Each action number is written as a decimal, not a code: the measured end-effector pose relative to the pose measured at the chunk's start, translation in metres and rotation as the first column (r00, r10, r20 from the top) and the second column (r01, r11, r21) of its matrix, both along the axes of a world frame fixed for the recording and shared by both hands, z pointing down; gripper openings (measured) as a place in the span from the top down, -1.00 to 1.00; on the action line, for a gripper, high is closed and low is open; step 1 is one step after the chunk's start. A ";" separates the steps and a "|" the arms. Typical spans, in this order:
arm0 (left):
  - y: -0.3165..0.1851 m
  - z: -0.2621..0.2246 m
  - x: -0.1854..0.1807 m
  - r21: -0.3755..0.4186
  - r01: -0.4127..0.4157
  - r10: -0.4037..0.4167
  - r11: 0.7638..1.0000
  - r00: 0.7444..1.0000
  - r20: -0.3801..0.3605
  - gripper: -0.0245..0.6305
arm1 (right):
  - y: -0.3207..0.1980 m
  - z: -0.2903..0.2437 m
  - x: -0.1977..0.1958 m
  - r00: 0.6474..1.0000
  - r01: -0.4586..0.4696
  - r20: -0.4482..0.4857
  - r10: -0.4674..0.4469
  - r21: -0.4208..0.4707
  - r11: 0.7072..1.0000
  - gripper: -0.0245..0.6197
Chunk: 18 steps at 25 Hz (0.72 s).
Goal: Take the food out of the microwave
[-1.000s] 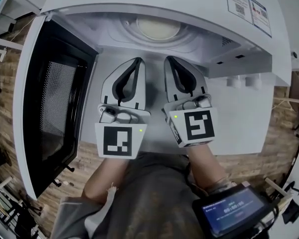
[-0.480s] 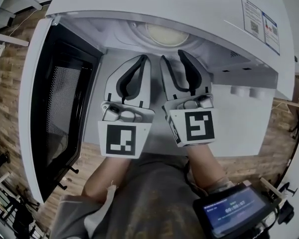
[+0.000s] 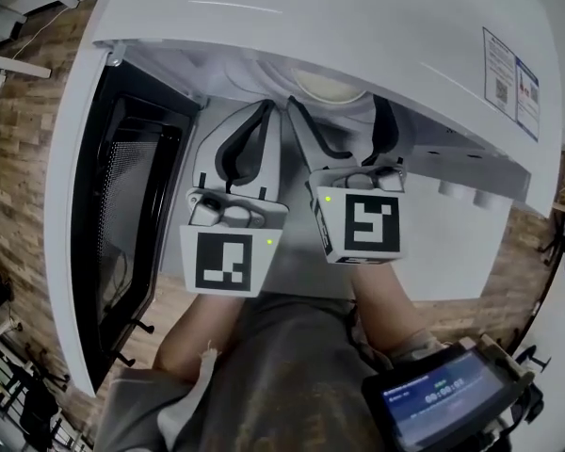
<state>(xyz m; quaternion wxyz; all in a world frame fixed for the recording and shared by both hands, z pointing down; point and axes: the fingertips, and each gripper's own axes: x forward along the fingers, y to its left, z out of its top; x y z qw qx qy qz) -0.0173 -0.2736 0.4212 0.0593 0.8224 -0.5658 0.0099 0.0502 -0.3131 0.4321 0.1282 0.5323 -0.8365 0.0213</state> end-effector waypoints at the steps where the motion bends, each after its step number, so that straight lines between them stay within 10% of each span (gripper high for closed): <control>1: -0.002 0.001 -0.003 -0.005 0.006 -0.006 1.000 1.000 -0.002 0.90 | -0.005 0.000 -0.001 1.000 -0.006 -0.008 0.006 0.003 1.000 -0.43; 18: -0.002 -0.002 -0.007 -0.005 0.019 -0.019 1.000 1.000 0.007 0.90 | -0.011 0.002 -0.002 0.999 0.011 -0.044 -0.011 -0.009 1.000 -0.47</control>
